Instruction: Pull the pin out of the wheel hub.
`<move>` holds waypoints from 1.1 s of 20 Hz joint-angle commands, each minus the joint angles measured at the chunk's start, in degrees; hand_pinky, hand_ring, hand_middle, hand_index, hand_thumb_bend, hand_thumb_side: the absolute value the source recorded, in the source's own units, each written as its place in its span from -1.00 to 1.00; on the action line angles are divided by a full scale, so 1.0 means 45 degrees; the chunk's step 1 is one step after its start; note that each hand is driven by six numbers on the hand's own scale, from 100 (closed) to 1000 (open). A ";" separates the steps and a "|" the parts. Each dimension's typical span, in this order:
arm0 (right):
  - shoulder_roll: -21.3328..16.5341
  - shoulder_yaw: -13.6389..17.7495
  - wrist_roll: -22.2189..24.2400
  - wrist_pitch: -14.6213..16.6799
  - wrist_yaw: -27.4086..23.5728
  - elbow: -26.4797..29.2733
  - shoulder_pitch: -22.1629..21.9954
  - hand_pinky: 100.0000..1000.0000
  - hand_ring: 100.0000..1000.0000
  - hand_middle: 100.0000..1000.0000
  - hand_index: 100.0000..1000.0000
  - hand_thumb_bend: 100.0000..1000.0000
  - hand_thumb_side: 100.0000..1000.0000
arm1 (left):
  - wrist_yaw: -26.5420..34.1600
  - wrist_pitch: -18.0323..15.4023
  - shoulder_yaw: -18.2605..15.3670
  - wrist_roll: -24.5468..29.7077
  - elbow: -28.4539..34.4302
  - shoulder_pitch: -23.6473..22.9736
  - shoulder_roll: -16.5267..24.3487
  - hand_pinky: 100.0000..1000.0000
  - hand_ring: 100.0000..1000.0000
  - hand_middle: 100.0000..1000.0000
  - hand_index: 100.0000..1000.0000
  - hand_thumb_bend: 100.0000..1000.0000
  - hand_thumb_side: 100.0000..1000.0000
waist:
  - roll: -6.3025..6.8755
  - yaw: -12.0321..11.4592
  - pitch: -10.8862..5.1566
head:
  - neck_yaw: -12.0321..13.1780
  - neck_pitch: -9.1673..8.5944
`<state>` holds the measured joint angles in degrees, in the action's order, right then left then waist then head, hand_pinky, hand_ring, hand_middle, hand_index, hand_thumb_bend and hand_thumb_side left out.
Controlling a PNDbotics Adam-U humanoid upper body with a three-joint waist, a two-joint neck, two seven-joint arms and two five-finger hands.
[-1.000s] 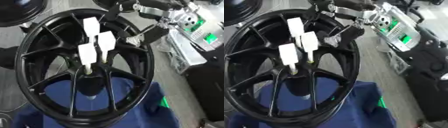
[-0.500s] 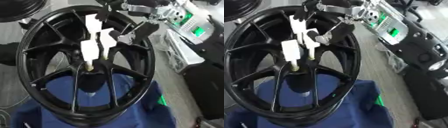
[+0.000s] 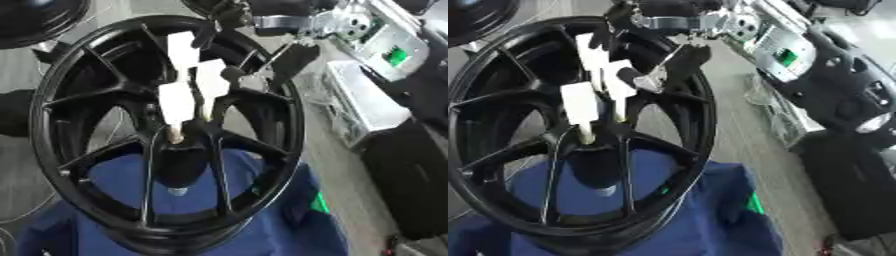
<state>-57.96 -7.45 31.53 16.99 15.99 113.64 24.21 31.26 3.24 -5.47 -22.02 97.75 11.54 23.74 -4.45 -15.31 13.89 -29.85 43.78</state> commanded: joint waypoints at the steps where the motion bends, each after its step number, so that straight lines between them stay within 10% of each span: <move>1: -0.0569 0.0282 0.0131 0.0250 0.0127 0.0212 0.0202 0.78 0.49 0.25 0.67 -1.00 -0.21 | -0.0098 0.0000 -0.0128 -0.0015 0.0096 0.0057 0.0370 0.42 0.49 0.29 0.44 -0.82 0.55 | 0.0060 -0.0007 -0.0258 | -0.0107 0.0074; 22: -0.0281 0.0234 0.0774 0.0056 0.1593 0.0212 0.0198 0.71 0.50 0.25 0.70 -0.90 -0.16 | -0.0133 0.0083 -0.0052 0.0038 0.0046 0.0147 0.0296 0.42 0.48 0.28 0.42 -0.82 0.57 | -0.0042 -0.0315 -0.0057 | -0.0453 0.0074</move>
<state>-58.13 -7.14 34.86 17.31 22.68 113.64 24.65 31.16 3.57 -5.42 -21.76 97.42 11.70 23.72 -4.84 -16.74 14.33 -31.86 43.79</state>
